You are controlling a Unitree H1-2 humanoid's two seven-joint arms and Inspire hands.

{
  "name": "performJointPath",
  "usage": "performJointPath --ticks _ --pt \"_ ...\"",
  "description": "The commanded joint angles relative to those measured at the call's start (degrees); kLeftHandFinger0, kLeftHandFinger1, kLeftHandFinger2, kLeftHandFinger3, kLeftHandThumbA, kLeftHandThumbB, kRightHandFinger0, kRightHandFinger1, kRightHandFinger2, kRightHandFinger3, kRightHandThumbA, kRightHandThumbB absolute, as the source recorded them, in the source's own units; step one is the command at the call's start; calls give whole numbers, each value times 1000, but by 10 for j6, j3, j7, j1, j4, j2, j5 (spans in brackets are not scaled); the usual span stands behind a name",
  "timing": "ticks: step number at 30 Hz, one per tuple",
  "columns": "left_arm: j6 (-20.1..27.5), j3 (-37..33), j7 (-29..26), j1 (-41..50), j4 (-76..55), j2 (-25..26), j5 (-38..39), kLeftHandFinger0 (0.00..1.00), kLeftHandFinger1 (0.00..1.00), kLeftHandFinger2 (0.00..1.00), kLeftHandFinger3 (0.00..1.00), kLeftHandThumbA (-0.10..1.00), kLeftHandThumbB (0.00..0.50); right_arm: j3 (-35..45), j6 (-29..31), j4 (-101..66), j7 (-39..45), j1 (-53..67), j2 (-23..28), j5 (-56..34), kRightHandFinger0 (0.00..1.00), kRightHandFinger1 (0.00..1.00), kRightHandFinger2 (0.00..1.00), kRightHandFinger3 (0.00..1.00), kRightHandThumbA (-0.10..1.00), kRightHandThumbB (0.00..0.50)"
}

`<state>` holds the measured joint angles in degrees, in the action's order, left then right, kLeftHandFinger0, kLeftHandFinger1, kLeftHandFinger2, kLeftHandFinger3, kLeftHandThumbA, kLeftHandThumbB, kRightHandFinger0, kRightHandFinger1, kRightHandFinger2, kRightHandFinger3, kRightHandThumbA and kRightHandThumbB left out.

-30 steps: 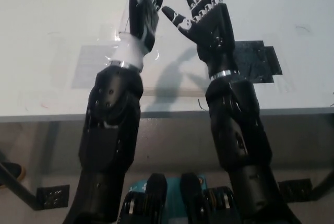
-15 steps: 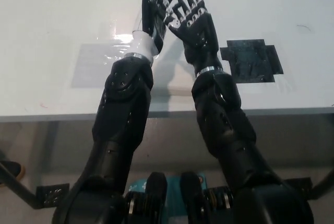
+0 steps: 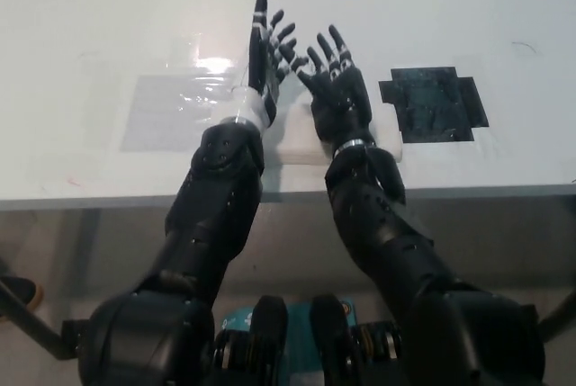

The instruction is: A stack of napkins is kept in the middle of the table close to the robot and the robot places both its hands sideways on the stack. Then it moves its hands away from each other while pressing down on the napkins to make them smooth

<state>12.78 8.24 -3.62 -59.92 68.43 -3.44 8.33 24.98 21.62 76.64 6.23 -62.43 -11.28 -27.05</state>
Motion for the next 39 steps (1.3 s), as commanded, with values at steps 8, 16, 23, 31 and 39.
performJointPath --ticks 8,16,23,31,39 --pt "31 -23 -44 7 83 3 -22 1000 1000 1000 1000 1000 292 51 -16 34 47 -25 -5 -43 1000 1000 1000 1000 1000 224" --pt "38 -43 -65 27 100 2 -36 1000 1000 1000 1000 1000 285 44 -37 45 41 -11 -15 -35 1000 1000 1000 1000 1000 206" --pt "41 -36 -40 49 97 10 -23 1000 1000 1000 1000 1000 337 25 -32 48 48 16 2 -15 1000 1000 1000 1000 1000 225" --pt "59 -22 -20 53 86 29 -9 1000 1000 1000 1000 1000 336 7 -23 43 60 23 36 -9 1000 1000 1000 1000 1000 271" --pt "72 0 4 78 69 65 7 1000 1000 1000 1000 1000 327 9 -13 33 78 24 67 -14 1000 1000 1000 1000 1000 265"
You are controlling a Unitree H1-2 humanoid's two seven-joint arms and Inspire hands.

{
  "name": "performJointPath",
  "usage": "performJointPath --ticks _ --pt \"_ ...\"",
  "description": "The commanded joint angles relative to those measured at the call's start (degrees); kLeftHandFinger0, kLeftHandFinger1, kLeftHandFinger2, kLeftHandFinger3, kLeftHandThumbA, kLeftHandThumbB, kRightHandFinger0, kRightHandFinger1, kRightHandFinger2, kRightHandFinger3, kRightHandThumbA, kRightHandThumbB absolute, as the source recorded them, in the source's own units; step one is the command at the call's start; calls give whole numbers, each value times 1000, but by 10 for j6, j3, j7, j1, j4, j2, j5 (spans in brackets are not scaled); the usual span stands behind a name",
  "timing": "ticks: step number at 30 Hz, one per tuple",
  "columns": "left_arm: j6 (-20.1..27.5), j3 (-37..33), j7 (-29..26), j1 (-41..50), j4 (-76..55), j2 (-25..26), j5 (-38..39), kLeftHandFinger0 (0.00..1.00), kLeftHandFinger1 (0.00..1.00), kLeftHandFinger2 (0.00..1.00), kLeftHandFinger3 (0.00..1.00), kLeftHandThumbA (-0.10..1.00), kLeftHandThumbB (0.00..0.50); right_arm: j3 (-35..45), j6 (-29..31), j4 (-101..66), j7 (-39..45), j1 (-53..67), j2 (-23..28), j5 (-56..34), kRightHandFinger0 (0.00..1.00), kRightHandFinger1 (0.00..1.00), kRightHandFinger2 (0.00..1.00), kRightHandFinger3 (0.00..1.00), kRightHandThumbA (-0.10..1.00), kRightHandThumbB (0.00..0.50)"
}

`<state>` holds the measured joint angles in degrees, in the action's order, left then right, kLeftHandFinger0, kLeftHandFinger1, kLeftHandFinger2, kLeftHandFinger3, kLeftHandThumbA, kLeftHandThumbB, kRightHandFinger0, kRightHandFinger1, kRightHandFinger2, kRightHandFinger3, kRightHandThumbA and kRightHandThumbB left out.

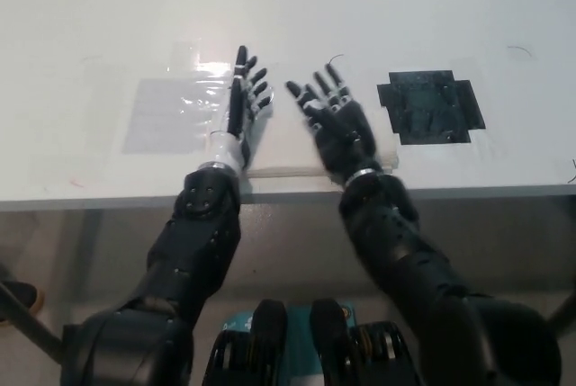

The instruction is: A stack of napkins is kept in the middle of the table close to the robot and the robot places both its hands sideways on the stack. Then it moves its hands away from each other while pressing down on the napkins to make them smooth

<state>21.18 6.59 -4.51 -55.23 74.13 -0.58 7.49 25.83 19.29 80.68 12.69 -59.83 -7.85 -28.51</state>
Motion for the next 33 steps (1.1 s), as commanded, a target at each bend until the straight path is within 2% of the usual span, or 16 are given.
performJointPath --ticks 1,6,9,15,19,20,21,22,23,24,25,28,29,30,31,33 --pt "-8 19 16 35 10 40 17 1000 1000 1000 1000 1000 325 0 12 -9 15 -1 35 1 1000 1000 1000 1000 1000 265" --pt "0 35 31 45 -5 61 27 1000 1000 1000 1000 1000 336 1 19 -12 20 2 51 -1 1000 1000 1000 1000 1000 226" --pt "11 48 40 52 -14 68 32 1000 1000 1000 1000 1000 321 5 16 -11 25 7 60 -5 1000 1000 1000 1000 1000 232" --pt "14 61 48 68 -29 95 35 1000 1000 1000 1000 1000 341 14 18 -11 37 29 79 -13 1000 1000 1000 1000 1000 261" --pt "-1 81 69 82 -52 110 54 1000 1000 1000 1000 1000 301 18 18 -9 44 39 87 -12 1000 1000 1000 1000 1000 260" --pt "0 84 83 86 -61 121 56 1000 1000 1000 1000 1000 282 21 15 -9 45 43 92 -15 1000 1000 1000 1000 1000 232" --pt "1 84 87 89 -65 123 57 1000 1000 1000 1000 1000 282 21 14 -9 45 45 93 -15 1000 1000 1000 1000 1000 227" --pt "2 83 95 99 -82 135 56 1000 1000 1000 1000 1000 360 21 12 -12 42 50 99 -14 1000 1000 1000 1000 1000 227" --pt "2 79 98 103 -93 145 50 1000 1000 1000 1000 1000 384 22 10 -15 43 53 105 -15 1000 1000 1000 1000 1000 227" --pt "-5 82 101 107 -106 145 56 1000 1000 1000 1000 1000 367 25 9 -17 43 53 107 -18 1000 1000 1000 1000 1000 230" --pt "-22 85 105 122 -148 154 61 1000 1000 1000 1000 1000 328 28 10 -23 47 56 115 -21 1000 1000 1000 1000 1000 231" --pt "-60 75 113 148 -229 171 55 1000 1000 1000 1000 1000 298 29 17 -40 62 64 127 -21 1000 1000 1000 1000 1000 255" --pt "-73 73 117 156 -258 174 57 1000 1000 1000 1000 1000 310 30 16 -50 71 68 130 -23 1000 1000 1000 1000 1000 264" --pt "-88 69 122 170 -310 177 59 1000 1000 1000 1000 1000 298 28 15 -74 76 75 130 -23 1000 1000 1000 1000 1000 271" --pt "-88 65 129 177 -334 179 60 1000 1000 1000 1000 1000 313 25 18 -94 86 84 128 -23 1000 1000 1000 1000 1000 280" --pt "-111 58 131 190 -390 180 60 1000 1000 1000 1000 1000 304 17 7 -147 85 100 121 -22 1000 1000 1000 1000 1000 253"
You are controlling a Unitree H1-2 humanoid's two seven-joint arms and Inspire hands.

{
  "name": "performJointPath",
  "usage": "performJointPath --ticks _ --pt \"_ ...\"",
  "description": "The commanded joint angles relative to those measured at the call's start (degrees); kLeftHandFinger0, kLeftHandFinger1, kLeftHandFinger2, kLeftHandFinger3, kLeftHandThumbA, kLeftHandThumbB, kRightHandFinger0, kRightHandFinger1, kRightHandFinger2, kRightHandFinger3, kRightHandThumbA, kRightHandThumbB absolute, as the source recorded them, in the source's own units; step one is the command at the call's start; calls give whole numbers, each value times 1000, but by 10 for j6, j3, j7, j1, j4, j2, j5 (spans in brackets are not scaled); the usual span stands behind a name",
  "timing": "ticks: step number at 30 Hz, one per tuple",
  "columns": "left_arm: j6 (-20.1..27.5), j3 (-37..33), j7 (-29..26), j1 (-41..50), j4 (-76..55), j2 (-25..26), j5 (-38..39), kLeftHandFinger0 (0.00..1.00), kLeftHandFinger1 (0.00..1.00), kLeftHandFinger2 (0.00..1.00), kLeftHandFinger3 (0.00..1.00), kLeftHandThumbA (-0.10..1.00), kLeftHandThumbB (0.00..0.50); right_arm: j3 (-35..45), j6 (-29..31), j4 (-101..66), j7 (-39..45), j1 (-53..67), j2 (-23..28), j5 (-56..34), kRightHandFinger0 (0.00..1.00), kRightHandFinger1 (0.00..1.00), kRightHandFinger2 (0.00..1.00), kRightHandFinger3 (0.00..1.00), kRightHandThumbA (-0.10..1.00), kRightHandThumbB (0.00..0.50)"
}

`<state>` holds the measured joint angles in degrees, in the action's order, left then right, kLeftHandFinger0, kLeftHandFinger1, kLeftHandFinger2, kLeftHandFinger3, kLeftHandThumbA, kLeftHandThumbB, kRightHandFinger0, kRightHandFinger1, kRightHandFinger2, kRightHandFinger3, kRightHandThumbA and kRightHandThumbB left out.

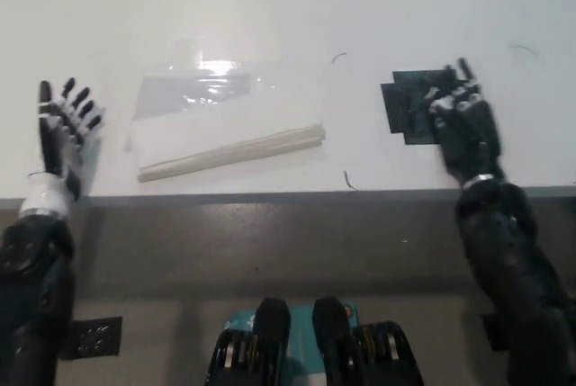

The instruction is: A stack of napkins is kept in the middle of the table close to the robot and the robot places both its hands sideways on the stack. Then it moves its hands away from each other while pressing down on the napkins to make them smooth

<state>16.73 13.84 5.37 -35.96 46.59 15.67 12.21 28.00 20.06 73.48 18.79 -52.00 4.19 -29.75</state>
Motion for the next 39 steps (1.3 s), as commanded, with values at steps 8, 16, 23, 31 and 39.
performJointPath --ticks 8,16,23,31,39 --pt "-159 -68 47 115 -524 15 29 1000 1000 1000 1000 1000 264 -118 -72 -546 -16 169 -47 72 1000 1000 1000 1000 1000 277" --pt "-126 -114 48 312 -722 -32 39 1000 1000 1000 1000 1000 315 -206 -64 -863 10 346 -78 126 1000 1000 1000 1000 1000 276" --pt "-34 -135 56 431 -744 -53 -35 1000 1000 1000 1000 1000 312 -258 -47 -987 26 487 -101 181 1000 1000 1000 1000 1000 277" --pt "13 -140 50 465 -659 -57 -50 1000 1000 1000 1000 1000 230 -267 41 -895 32 550 -98 212 1000 1000 1000 1000 1000 220" --pt "21 -132 30 443 -543 -47 -65 1000 1000 1000 1000 1000 240 -278 67 -781 -17 537 -89 219 1000 1000 1000 1000 1000 222"
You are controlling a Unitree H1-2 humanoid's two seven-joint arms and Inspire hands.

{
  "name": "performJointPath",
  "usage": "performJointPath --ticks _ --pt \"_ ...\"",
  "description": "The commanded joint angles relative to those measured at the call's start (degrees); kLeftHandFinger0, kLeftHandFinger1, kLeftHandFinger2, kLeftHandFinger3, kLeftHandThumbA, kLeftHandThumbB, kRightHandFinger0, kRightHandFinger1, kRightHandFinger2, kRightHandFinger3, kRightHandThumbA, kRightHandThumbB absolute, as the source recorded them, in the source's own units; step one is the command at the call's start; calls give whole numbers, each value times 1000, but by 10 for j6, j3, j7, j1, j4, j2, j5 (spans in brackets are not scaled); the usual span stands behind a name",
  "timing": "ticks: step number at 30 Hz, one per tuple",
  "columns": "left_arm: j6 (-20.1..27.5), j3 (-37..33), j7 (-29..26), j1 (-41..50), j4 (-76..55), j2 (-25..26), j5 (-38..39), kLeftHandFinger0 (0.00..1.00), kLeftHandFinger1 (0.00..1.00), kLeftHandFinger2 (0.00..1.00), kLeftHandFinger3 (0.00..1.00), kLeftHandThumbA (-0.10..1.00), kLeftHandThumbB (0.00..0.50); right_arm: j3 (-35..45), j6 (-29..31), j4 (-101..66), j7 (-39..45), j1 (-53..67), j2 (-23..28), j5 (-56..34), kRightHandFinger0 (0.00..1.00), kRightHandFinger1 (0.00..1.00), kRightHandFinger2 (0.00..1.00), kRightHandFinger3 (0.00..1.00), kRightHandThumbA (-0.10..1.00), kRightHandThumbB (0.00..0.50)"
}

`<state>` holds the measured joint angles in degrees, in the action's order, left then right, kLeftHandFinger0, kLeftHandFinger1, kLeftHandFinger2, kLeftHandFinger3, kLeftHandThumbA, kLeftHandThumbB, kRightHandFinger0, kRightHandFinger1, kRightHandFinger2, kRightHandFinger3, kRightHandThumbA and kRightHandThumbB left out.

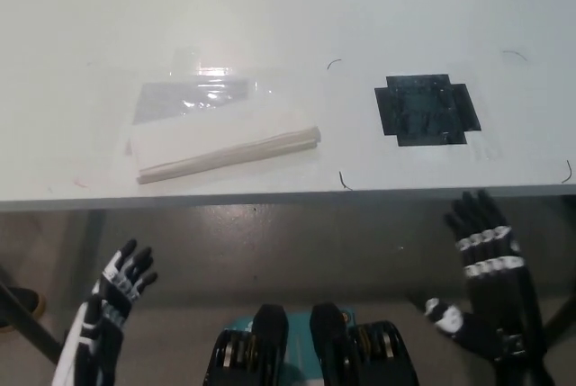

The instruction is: A stack of napkins is kept in the middle of the table close to the robot and the robot places both its hands sideways on the stack. Then it moves its hands away from each other while pressing down on the napkins to make them smooth

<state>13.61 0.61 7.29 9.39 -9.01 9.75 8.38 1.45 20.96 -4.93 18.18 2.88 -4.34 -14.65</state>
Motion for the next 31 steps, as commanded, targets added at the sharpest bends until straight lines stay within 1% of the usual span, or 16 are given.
performJointPath --ticks 1,2,4,6,8,11,12,14,16,17,21,22,24,26,29,31 --pt "52 1 11 -14 21 13 -26 1000 1000 1000 1000 1000 241 -11 60 15 -14 -15 -5 78 1000 1000 1000 1000 1000 202" --pt "47 2 11 -16 22 14 -24 1000 1000 1000 1000 1000 241 -11 60 23 -17 -17 -6 81 1000 1000 1000 1000 1000 197" --pt "39 2 12 -19 23 13 -16 1000 1000 1000 1000 1000 217 -12 60 42 -23 -23 -6 98 1000 1000 1000 1000 1000 182" --pt "31 2 13 -21 22 14 -15 1000 1000 1000 1000 1000 216 -13 60 54 -22 -28 -5 101 1000 1000 1000 1000 1000 150" --pt "25 2 12 -23 24 14 -16 1000 1000 1000 1000 1000 208 -12 60 63 -26 -32 -4 105 1000 1000 1000 1000 1000 132" --pt "21 -1 13 -29 28 13 -16 1000 1000 1000 1000 1000 193 -10 60 77 -37 -37 0 113 1000 1000 1000 1000 1000 124" --pt "18 -1 14 -32 29 13 -15 1000 1000 1000 1000 1000 182 -9 60 85 -39 -41 1 110 1000 1000 1000 1000 1000 104" --pt "17 0 12 -36 32 13 -20 1000 1000 1000 1000 1000 185 -9 60 90 -39 -46 1 107 1000 1000 1000 1000 1000 91" --pt "12 0 11 -36 33 14 -21 1000 1000 1000 1000 1000 186 -13 60 92 -38 -48 4 108 1000 1000 1000 1000 1000 112" --pt "15 0 13 -38 37 13 -17 1000 1000 1000 1000 1000 176 -15 60 93 -36 -50 6 106 1000 1000 1000 1000 1000 114" --pt "7 2 9 -39 36 13 -21 1000 1000 1000 1000 1000 177 -18 60 101 -37 -57 7 106 1000 1000 1000 1000 1000 118" --pt "8 3 9 -40 39 13 -20 1000 1000 1000 1000 1000 174 -17 60 101 -39 -58 7 105 1000 1000 1000 1000 1000 109" --pt "6 4 7 -41 40 12 -23 1000 1000 1000 1000 1000 165 -17 60 102 -41 -59 8 104 1000 1000 1000 1000 1000 114" --pt "4 3 5 -39 42 11 -27 1000 1000 1000 1000 1000 172 -17 60 104 -41 -56 11 100 1000 1000 1000 1000 1000 111" --pt "8 1 6 -34 48 9 -29 1000 1000 1000 1000 1000 156 -16 59 106 -42 -51 13 98 1000 1000 1000 1000 1000 94" --pt "8 1 7 -34 49 9 -29 1000 1000 1000 1000 1000 156 -17 59 106 -42 -51 14 97 1000 1000 1000 1000 1000 92"
